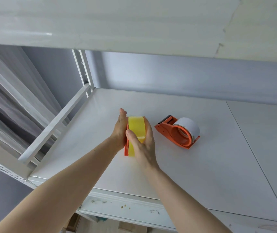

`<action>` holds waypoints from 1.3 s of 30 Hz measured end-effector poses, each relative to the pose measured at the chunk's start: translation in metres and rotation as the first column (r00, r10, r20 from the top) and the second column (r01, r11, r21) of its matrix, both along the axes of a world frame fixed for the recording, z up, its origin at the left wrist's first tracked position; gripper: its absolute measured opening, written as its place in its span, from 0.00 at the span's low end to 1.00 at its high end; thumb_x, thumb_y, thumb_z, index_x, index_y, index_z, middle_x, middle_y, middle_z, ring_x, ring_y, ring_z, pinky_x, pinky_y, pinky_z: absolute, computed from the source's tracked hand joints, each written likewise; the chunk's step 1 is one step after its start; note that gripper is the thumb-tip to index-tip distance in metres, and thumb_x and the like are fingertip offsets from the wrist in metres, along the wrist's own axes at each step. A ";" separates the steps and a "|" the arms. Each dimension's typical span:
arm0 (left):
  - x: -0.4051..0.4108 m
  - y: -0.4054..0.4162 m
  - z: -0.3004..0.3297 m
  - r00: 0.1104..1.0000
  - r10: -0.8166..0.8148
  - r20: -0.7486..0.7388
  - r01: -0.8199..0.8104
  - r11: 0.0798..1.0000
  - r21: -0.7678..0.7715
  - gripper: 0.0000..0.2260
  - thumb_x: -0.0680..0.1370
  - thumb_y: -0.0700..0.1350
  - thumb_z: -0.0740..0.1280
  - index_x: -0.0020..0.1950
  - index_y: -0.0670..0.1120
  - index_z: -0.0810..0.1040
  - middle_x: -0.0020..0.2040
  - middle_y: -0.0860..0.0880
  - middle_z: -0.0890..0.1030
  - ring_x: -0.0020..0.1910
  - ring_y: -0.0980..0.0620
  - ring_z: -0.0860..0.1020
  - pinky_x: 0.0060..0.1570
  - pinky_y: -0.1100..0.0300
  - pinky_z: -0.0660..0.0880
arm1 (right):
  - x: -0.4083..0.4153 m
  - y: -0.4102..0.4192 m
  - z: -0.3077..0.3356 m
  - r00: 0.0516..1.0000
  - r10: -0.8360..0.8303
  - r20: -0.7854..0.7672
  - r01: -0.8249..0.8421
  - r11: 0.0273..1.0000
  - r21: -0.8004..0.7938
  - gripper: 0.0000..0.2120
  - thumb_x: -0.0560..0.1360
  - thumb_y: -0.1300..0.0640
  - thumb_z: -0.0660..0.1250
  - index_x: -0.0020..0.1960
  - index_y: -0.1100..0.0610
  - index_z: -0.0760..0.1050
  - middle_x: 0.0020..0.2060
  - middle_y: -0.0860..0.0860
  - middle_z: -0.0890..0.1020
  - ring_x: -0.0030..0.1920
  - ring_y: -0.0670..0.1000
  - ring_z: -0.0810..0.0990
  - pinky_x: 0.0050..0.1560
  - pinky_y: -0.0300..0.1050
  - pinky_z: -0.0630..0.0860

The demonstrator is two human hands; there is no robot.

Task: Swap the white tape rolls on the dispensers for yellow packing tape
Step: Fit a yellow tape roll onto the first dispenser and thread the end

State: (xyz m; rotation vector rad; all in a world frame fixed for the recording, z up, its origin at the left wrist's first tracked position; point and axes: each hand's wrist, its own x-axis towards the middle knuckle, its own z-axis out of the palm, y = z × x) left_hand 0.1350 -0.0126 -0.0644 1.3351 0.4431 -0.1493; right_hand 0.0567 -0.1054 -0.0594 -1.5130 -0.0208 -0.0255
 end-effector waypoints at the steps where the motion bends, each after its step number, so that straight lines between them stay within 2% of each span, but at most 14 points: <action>1: 0.000 -0.002 -0.001 1.000 0.018 -0.002 -0.018 1.000 -0.006 0.28 0.84 0.63 0.48 0.79 0.50 0.62 0.71 0.47 0.73 0.65 0.44 0.76 0.61 0.50 0.74 | 0.000 0.003 0.000 1.000 -0.022 0.002 0.022 1.000 0.002 0.38 0.69 0.47 0.70 0.76 0.46 0.61 0.69 0.47 0.73 0.67 0.46 0.75 0.63 0.38 0.74; 4: -0.001 -0.004 -0.003 0.999 0.052 0.004 -0.052 0.999 -0.010 0.29 0.83 0.64 0.47 0.80 0.51 0.61 0.76 0.43 0.69 0.69 0.40 0.74 0.68 0.44 0.71 | 0.000 0.007 -0.001 1.000 -0.025 0.002 0.025 1.000 -0.009 0.31 0.72 0.51 0.72 0.70 0.41 0.64 0.66 0.44 0.72 0.66 0.42 0.73 0.59 0.29 0.72; 7: -0.001 -0.004 0.003 0.999 0.021 -0.032 -0.022 0.999 -0.038 0.36 0.80 0.69 0.47 0.74 0.45 0.71 0.66 0.40 0.80 0.56 0.42 0.81 0.53 0.49 0.77 | 0.001 0.004 -0.003 1.000 -0.014 0.023 0.013 1.000 0.017 0.24 0.76 0.59 0.72 0.59 0.35 0.66 0.60 0.38 0.72 0.59 0.31 0.73 0.53 0.23 0.70; 9: 0.009 0.004 -0.007 0.996 -0.062 -0.061 0.061 0.998 -0.026 0.51 0.67 0.82 0.50 0.70 0.42 0.74 0.61 0.38 0.82 0.51 0.42 0.83 0.55 0.48 0.78 | 0.003 0.004 -0.002 1.000 -0.021 0.015 0.021 1.000 0.001 0.25 0.76 0.54 0.72 0.65 0.36 0.65 0.64 0.42 0.71 0.64 0.34 0.72 0.61 0.29 0.71; 11: 0.034 0.020 -0.036 0.988 -0.121 -0.098 0.128 0.990 0.066 0.59 0.56 0.87 0.51 0.72 0.45 0.73 0.66 0.40 0.80 0.59 0.41 0.82 0.63 0.44 0.75 | 0.004 0.005 -0.001 1.000 -0.018 0.005 0.018 0.999 -0.038 0.35 0.74 0.46 0.70 0.77 0.45 0.59 0.73 0.47 0.67 0.73 0.43 0.67 0.73 0.45 0.67; 16: -0.001 0.014 0.009 0.976 -0.156 -0.152 0.159 0.987 0.008 0.42 0.77 0.74 0.44 0.65 0.43 0.79 0.60 0.40 0.83 0.59 0.41 0.82 0.59 0.48 0.77 | 0.009 0.011 0.004 1.000 -0.007 -0.005 0.007 0.999 -0.050 0.34 0.75 0.41 0.57 0.79 0.45 0.54 0.75 0.42 0.59 0.77 0.44 0.59 0.77 0.52 0.60; 23: 0.000 0.009 0.006 0.971 -0.187 -0.152 0.186 0.982 -0.016 0.40 0.78 0.73 0.46 0.66 0.44 0.79 0.61 0.40 0.83 0.61 0.40 0.81 0.65 0.46 0.75 | 0.018 0.003 0.001 0.998 -0.014 -0.064 0.008 0.996 -0.092 0.33 0.74 0.36 0.57 0.78 0.41 0.58 0.79 0.45 0.56 0.79 0.44 0.51 0.79 0.56 0.53; 25: 0.002 0.007 0.006 0.976 -0.158 -0.153 0.158 0.987 -0.009 0.40 0.78 0.73 0.45 0.65 0.44 0.80 0.59 0.40 0.84 0.59 0.40 0.82 0.63 0.47 0.76 | 0.020 0.000 -0.001 0.998 0.006 -0.069 -0.010 0.999 -0.053 0.31 0.71 0.31 0.58 0.73 0.34 0.63 0.76 0.47 0.62 0.78 0.45 0.58 0.77 0.56 0.59; 27: 0.005 0.008 0.004 0.982 -0.116 -0.150 0.119 0.993 0.011 0.41 0.75 0.75 0.46 0.65 0.46 0.80 0.58 0.41 0.85 0.58 0.40 0.83 0.64 0.45 0.76 | 0.023 -0.001 -0.004 0.999 -0.013 -0.051 0.011 1.000 -0.028 0.16 0.70 0.32 0.59 0.57 0.25 0.71 0.63 0.43 0.72 0.68 0.45 0.71 0.71 0.54 0.69; 29: 0.006 0.010 0.002 0.986 -0.096 -0.138 0.103 0.993 0.048 0.41 0.75 0.75 0.46 0.66 0.47 0.80 0.57 0.42 0.85 0.57 0.41 0.83 0.65 0.44 0.76 | 0.027 -0.001 -0.010 0.999 -0.010 -0.031 0.009 0.999 -0.033 0.08 0.72 0.34 0.59 0.49 0.24 0.73 0.57 0.39 0.73 0.62 0.42 0.74 0.67 0.52 0.72; 31: 0.005 0.011 0.002 0.989 -0.101 -0.111 0.108 0.992 0.062 0.39 0.78 0.72 0.44 0.66 0.46 0.79 0.59 0.42 0.84 0.58 0.42 0.83 0.61 0.47 0.77 | 0.027 0.000 -0.010 0.999 0.001 -0.050 -0.003 0.999 -0.041 0.17 0.72 0.29 0.59 0.60 0.27 0.71 0.63 0.39 0.72 0.68 0.44 0.72 0.71 0.54 0.69; 33: 0.003 0.011 0.001 0.990 -0.105 -0.091 0.109 0.993 0.040 0.37 0.80 0.69 0.43 0.67 0.45 0.78 0.60 0.42 0.83 0.59 0.43 0.82 0.55 0.52 0.78 | 0.028 0.002 -0.011 0.997 0.017 -0.070 -0.020 0.999 -0.029 0.37 0.69 0.23 0.57 0.73 0.39 0.66 0.71 0.41 0.68 0.73 0.46 0.67 0.73 0.54 0.66; 35: 0.000 0.012 0.000 0.993 -0.098 -0.061 0.099 0.995 0.021 0.37 0.80 0.70 0.44 0.71 0.46 0.75 0.66 0.43 0.80 0.63 0.44 0.80 0.60 0.50 0.76 | 0.028 0.001 -0.010 0.996 0.032 -0.083 -0.033 0.999 -0.017 0.41 0.67 0.24 0.56 0.75 0.43 0.63 0.70 0.42 0.67 0.72 0.45 0.68 0.72 0.51 0.68; 39: -0.009 0.011 -0.001 0.994 -0.103 -0.025 0.103 0.995 0.005 0.41 0.75 0.75 0.45 0.77 0.50 0.68 0.75 0.45 0.72 0.70 0.44 0.75 0.72 0.44 0.68 | 0.025 -0.002 -0.009 0.995 0.017 -0.096 -0.021 0.999 -0.035 0.19 0.68 0.26 0.56 0.55 0.31 0.68 0.63 0.43 0.72 0.64 0.43 0.74 0.59 0.40 0.72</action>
